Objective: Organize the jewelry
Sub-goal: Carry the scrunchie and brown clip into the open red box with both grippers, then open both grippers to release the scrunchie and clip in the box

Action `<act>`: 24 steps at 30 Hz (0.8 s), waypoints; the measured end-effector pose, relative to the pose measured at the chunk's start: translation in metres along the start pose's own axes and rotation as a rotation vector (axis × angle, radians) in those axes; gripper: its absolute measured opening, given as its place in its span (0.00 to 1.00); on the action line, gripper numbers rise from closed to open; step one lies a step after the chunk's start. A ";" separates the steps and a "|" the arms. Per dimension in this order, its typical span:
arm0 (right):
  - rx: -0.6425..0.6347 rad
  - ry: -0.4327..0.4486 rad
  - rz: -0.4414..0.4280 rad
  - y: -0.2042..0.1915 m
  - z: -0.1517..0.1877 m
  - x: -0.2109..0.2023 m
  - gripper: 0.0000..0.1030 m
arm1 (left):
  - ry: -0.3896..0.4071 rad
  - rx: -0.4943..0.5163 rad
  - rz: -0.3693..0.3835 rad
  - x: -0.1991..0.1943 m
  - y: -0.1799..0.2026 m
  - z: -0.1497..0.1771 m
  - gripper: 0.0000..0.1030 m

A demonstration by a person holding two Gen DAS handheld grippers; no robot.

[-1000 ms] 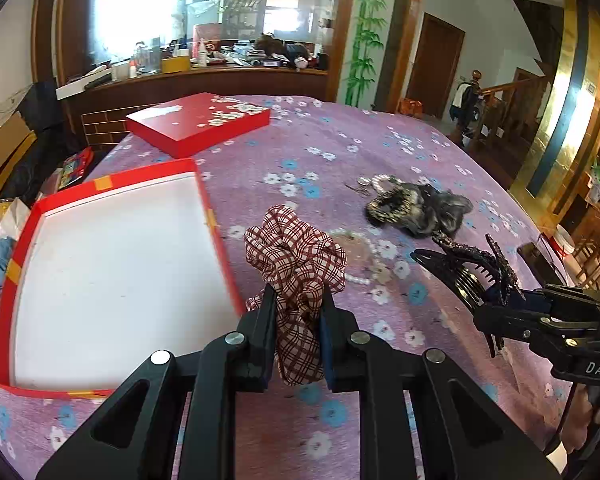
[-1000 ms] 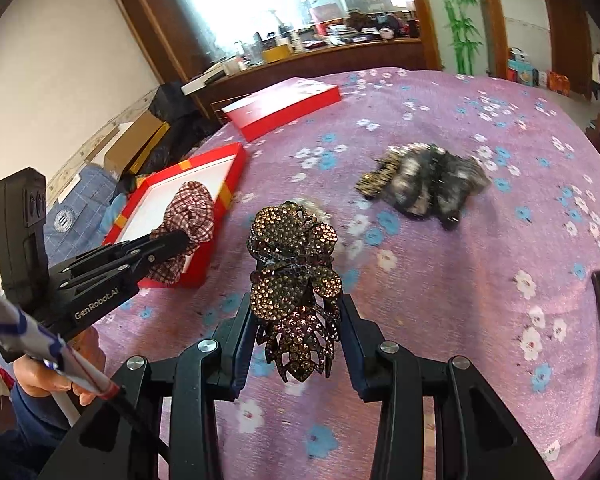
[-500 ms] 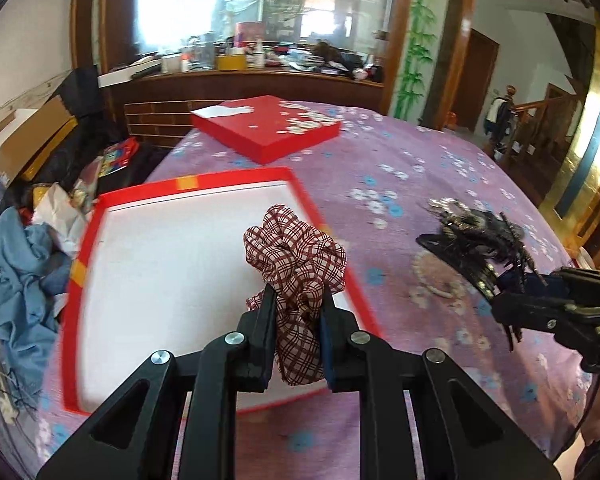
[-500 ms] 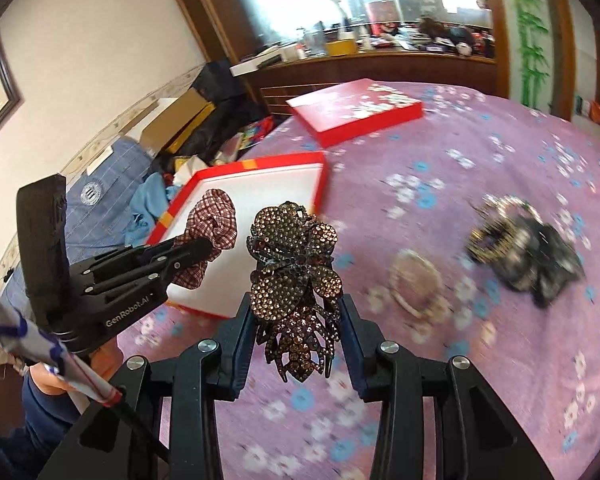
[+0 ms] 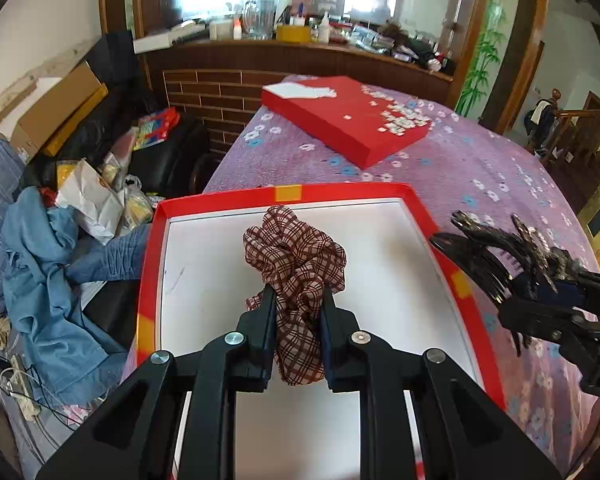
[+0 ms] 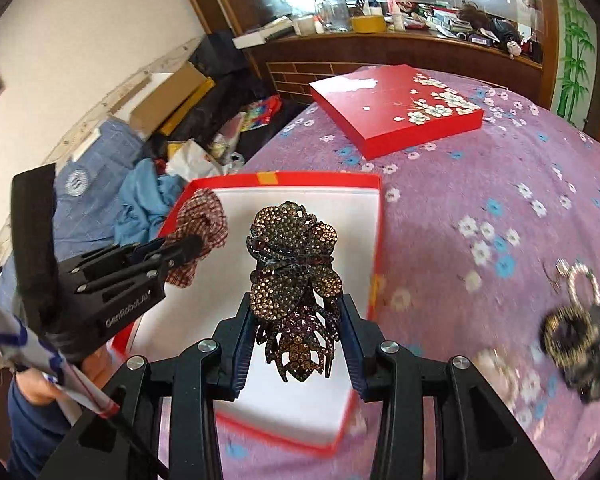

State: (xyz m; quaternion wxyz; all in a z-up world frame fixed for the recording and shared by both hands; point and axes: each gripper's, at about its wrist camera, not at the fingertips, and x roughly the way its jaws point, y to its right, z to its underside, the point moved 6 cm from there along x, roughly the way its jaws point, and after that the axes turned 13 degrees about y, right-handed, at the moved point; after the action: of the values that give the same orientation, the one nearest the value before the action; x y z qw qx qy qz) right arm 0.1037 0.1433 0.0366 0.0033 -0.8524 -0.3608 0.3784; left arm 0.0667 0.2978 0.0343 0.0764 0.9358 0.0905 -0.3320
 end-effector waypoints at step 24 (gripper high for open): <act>0.074 -0.085 0.041 0.001 -0.022 0.115 0.65 | -0.073 -0.120 0.005 0.062 -0.037 -0.007 0.43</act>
State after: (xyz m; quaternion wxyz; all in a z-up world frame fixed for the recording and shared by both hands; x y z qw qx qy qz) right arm 0.1701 0.2192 -0.0218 0.0116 -0.8422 -0.3288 0.4271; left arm 0.1102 0.3430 -0.0026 0.1364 0.9171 0.1052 -0.3596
